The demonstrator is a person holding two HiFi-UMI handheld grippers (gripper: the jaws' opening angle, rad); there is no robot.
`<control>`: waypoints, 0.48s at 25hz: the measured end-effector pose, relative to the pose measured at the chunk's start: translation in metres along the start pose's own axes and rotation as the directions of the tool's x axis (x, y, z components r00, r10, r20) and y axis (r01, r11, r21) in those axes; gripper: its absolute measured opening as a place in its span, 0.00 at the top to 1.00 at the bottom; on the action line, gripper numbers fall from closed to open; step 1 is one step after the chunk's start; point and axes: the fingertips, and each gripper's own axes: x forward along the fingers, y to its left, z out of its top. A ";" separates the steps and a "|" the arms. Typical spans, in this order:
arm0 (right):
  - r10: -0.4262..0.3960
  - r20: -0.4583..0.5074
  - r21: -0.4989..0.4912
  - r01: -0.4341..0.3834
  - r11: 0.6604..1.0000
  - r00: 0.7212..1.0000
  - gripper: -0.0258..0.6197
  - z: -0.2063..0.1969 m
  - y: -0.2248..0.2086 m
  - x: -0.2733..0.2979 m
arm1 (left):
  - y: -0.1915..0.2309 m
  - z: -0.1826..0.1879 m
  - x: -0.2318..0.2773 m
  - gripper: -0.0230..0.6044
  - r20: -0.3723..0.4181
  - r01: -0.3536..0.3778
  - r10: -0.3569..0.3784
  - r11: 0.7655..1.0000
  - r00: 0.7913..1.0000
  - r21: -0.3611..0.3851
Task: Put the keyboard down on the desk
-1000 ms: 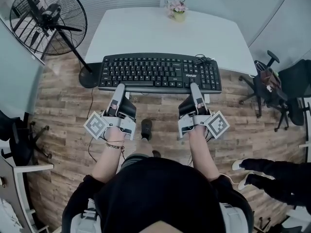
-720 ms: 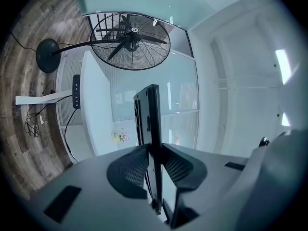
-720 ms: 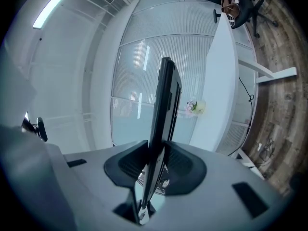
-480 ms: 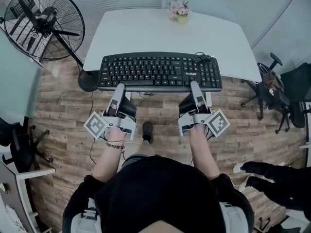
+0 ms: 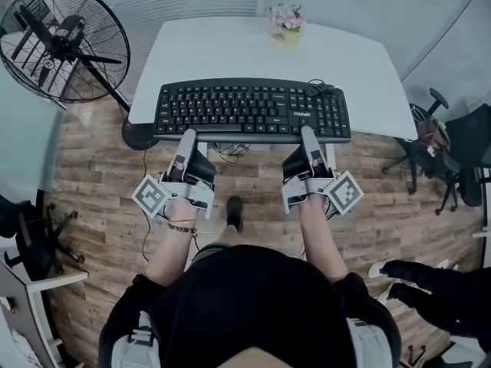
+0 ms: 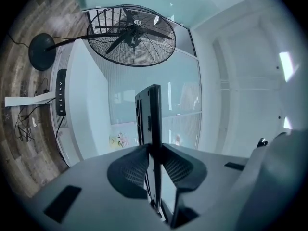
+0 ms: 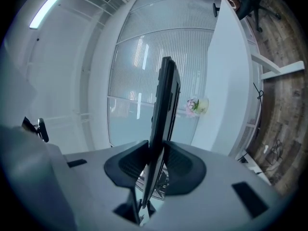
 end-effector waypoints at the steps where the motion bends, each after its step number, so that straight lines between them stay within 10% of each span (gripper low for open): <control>1: 0.002 0.001 0.000 -0.002 1.000 1.000 0.80 0.001 -0.001 0.004 | 0.001 0.001 0.004 0.82 -0.001 0.002 -0.002 1.000 1.000 0.001; 12: -0.011 0.005 -0.010 0.011 1.000 1.000 0.80 0.011 -0.020 0.051 | 0.023 0.026 0.049 0.82 -0.015 -0.005 0.005 1.000 1.000 -0.013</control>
